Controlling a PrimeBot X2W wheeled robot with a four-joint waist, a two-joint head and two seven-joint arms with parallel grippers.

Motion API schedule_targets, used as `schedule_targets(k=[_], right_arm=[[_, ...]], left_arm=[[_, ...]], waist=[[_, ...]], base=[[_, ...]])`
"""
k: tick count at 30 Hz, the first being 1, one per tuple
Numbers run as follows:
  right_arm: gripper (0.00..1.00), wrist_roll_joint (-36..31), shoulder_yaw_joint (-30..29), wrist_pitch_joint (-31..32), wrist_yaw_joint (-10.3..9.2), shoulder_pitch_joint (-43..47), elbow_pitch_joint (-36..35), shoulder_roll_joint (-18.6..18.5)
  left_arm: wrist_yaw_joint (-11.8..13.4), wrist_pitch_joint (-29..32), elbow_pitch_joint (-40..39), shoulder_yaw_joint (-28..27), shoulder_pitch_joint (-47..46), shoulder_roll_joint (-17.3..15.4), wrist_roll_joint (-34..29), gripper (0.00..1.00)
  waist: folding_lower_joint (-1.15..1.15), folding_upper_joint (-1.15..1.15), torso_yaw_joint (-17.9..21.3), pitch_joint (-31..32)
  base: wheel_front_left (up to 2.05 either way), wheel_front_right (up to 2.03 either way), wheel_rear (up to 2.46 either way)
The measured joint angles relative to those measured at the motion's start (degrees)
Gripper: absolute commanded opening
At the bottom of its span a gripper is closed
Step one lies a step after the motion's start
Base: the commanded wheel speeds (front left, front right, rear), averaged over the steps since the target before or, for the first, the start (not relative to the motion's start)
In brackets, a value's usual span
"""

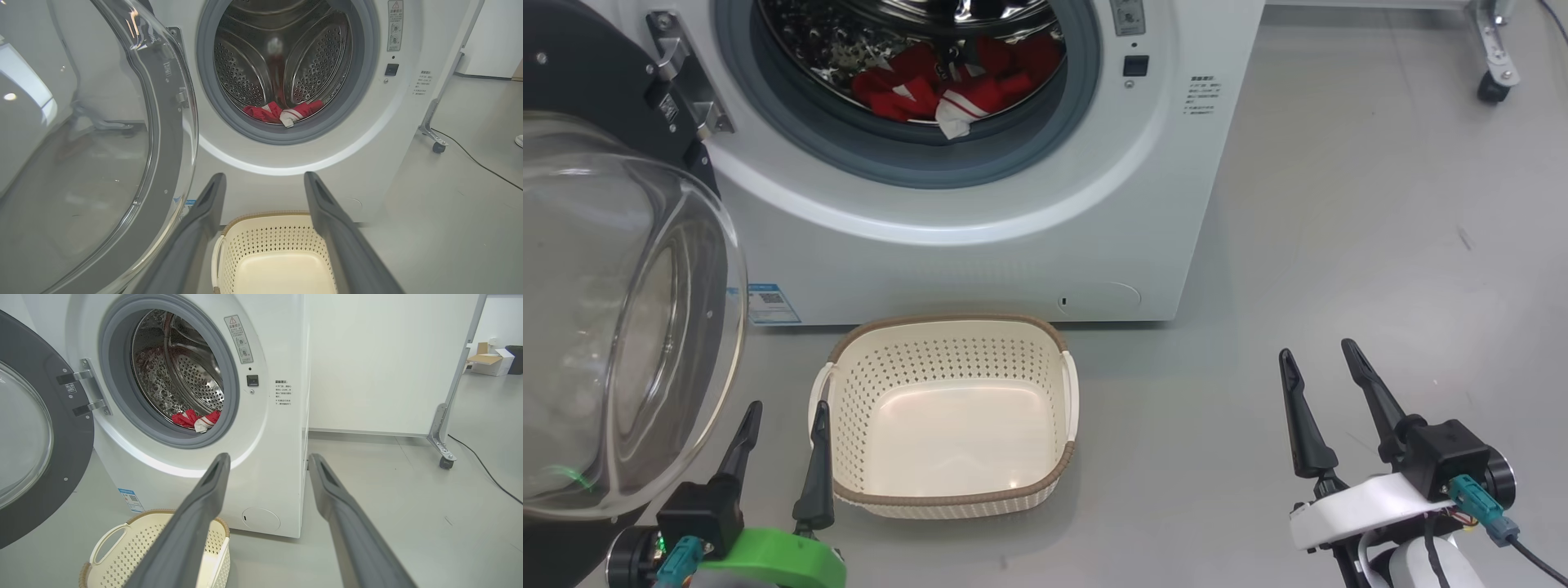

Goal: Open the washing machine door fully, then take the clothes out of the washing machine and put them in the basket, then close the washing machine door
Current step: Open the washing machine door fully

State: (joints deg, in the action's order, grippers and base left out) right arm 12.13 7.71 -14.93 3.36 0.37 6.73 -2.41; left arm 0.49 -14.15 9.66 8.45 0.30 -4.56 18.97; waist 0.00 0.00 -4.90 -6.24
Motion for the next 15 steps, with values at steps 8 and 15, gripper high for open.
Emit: schedule_targets(k=[8,15], right_arm=[[1.00,0.42,0.25,0.00,-0.55,1.49,-0.93,0.00],[1.00,0.80,0.41,0.00,-1.49,2.59,-1.81,0.03]], left_arm=[[0.25,0.46,0.26,0.20,0.06,0.00,-0.02,1.00],[0.29,0.54,0.51,0.73,0.07,0.00,-0.43,1.00]], waist=[[0.00,0.00,1.75,0.86],[0.00,0.00,2.37,1.31]], base=[[0.00,0.00,0.00],[0.00,0.00,0.00]])
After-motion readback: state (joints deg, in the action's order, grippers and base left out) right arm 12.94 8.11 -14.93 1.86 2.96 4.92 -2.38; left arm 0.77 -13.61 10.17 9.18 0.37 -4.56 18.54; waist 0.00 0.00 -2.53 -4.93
